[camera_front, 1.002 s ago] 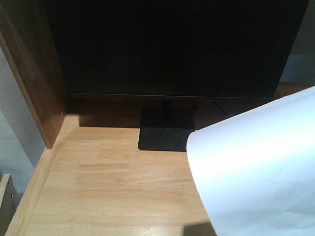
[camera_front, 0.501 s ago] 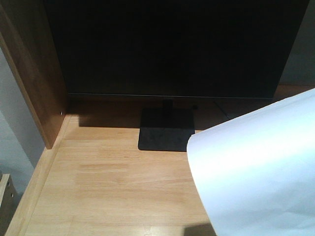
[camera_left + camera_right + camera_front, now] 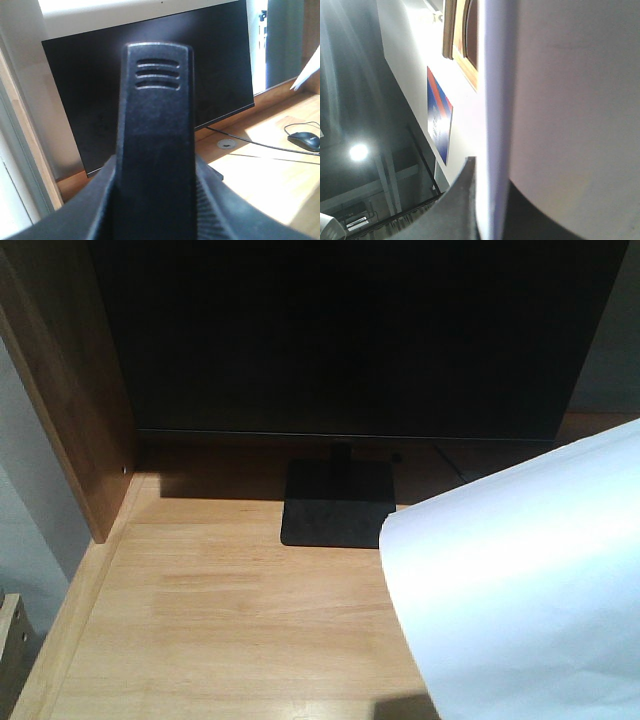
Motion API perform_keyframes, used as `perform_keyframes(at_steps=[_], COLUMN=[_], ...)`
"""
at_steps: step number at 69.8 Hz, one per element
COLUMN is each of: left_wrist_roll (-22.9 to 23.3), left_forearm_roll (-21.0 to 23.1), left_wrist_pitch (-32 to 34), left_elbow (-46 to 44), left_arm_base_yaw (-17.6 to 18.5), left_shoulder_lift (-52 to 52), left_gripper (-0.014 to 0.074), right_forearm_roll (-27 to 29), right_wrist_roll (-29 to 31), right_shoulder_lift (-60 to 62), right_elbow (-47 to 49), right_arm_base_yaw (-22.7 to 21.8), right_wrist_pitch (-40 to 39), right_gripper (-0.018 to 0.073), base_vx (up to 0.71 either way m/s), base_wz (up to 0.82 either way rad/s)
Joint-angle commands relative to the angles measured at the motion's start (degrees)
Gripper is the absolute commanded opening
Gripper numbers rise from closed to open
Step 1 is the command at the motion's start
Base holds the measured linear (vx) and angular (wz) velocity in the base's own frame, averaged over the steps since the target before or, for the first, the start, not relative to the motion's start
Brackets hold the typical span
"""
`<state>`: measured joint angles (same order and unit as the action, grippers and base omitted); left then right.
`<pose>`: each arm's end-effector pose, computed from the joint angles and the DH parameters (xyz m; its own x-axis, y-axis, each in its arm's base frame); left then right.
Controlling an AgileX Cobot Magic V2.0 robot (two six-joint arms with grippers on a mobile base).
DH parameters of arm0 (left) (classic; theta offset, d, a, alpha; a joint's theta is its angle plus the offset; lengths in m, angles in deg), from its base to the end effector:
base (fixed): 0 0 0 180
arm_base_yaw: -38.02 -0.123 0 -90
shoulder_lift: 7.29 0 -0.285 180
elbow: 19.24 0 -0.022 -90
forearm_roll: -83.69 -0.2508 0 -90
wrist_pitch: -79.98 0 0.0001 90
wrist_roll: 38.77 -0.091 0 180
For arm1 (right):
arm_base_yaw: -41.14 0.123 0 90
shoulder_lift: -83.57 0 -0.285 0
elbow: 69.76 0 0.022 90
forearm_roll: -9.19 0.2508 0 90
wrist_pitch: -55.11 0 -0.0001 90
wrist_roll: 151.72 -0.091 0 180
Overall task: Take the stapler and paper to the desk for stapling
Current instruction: 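Lower the left gripper holding the black stapler toward the desk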
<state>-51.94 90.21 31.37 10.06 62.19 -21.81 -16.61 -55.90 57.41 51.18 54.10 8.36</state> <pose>-0.0283 0.0042 0.3870 0.0394 0.1503 -0.9879 0.4853 0.8613 0.1504 0.0418 0.0392 0.3561 -0.0821 0.8692 -0.4877 -0.8370 0.2055 0.5072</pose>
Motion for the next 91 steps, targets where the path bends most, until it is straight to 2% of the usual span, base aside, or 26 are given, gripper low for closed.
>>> perform_keyframes(at_steps=[1,38,50,64,73,91], left_wrist_roll=[-0.03,-0.03,-0.08,-1.71,-10.28,-35.35], left_forearm_roll=[0.55,0.33,0.57,2.02,7.37,24.04], left_wrist_pitch=[6.96,9.27,10.08,16.42,19.6,20.75], left_elbow=[-1.37,-1.32,-1.26,-1.26,-1.36,-1.36], left_arm_base_yaw=[0.19,0.19,0.19,0.19,0.19,0.19], left_shoulder_lift=[-1.13,-2.71,-10.43,-22.07,-29.68,-42.98], left_gripper=[-0.0006,-0.0006,-0.0006,-0.0006,-0.0006,-0.0006], right_forearm_roll=[0.89,0.89,0.89,0.89,0.89,0.89], right_wrist_roll=[0.3,0.3,0.3,0.3,0.3,0.3], right_shoulder_lift=[-0.67,-0.67,-0.67,-0.67,-0.67,-0.67], right_elbow=[1.5,1.5,1.5,1.5,1.5,1.5], right_arm_base_yaw=[-0.45,-0.45,-0.45,-0.45,-0.45,-0.45], right_wrist_pitch=[-2.4,-2.4,-2.4,-2.4,-2.4,-2.4], right_gripper=[-0.0006,-0.0006,-0.0006,-0.0006,-0.0006,-0.0006], base_vx=[0.0,0.0,0.0,0.0,0.0,0.0], base_wz=[0.0,0.0,0.0,0.0,0.0,0.0])
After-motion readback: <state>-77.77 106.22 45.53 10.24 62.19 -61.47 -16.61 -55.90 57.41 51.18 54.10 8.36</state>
